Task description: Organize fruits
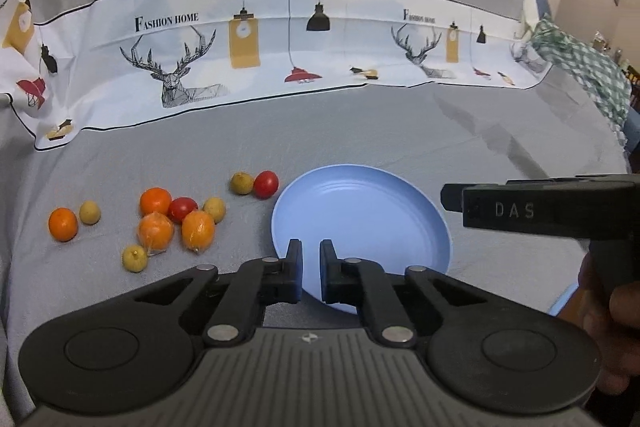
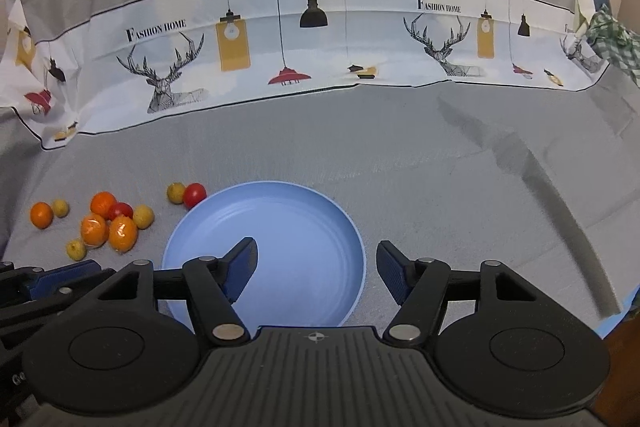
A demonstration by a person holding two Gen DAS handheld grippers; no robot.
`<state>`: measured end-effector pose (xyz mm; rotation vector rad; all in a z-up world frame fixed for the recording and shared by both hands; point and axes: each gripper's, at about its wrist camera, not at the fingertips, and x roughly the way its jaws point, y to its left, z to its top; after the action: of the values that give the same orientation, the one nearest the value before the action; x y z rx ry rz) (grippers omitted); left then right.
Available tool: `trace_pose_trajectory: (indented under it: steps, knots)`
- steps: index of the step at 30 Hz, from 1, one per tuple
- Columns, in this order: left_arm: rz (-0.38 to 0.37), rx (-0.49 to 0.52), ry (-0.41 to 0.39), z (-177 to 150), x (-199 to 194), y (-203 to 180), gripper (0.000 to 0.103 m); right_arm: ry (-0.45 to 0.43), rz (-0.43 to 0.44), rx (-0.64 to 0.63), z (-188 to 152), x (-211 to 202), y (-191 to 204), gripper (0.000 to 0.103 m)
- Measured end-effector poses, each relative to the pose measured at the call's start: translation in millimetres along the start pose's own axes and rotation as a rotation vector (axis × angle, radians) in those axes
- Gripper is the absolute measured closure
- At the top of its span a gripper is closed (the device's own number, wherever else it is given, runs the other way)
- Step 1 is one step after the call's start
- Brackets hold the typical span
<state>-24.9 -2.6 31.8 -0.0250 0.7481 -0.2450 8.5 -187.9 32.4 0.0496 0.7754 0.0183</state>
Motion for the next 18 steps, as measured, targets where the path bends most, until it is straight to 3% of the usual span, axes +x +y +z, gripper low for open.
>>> trace_pose_trajectory:
  steps: [3, 4, 7, 10, 13, 15, 16, 18]
  knots:
    - [-0.036, 0.013, 0.010, 2, -10, 4, 0.097, -0.015, 0.051, 0.015, 4, -6, 2, 0.040]
    - [-0.044, 0.023, 0.014, 4, -13, 6, 0.097, -0.027, 0.074, 0.006, 4, -6, 4, 0.051]
    - [-0.063, 0.060, -0.005, 18, -22, 24, 0.097, -0.046, 0.130, -0.023, 2, -4, 11, 0.069]
    - [-0.024, 0.061, -0.051, 35, -26, 62, 0.097, -0.069, 0.196, -0.048, 8, -1, 21, 0.080]
    - [0.031, -0.122, -0.051, 42, -18, 119, 0.097, -0.146, 0.252, -0.109, 17, 0, 35, 0.081]
    - [0.078, -0.257, -0.051, 30, -7, 150, 0.096, -0.168, 0.309, -0.144, 19, 8, 49, 0.081]
    - [0.097, -0.360, 0.006, 23, 3, 166, 0.097, -0.167, 0.329, -0.158, 20, 13, 55, 0.080]
    - [0.117, -0.498, 0.028, 18, 10, 193, 0.097, -0.146, 0.366, -0.184, 19, 29, 73, 0.080]
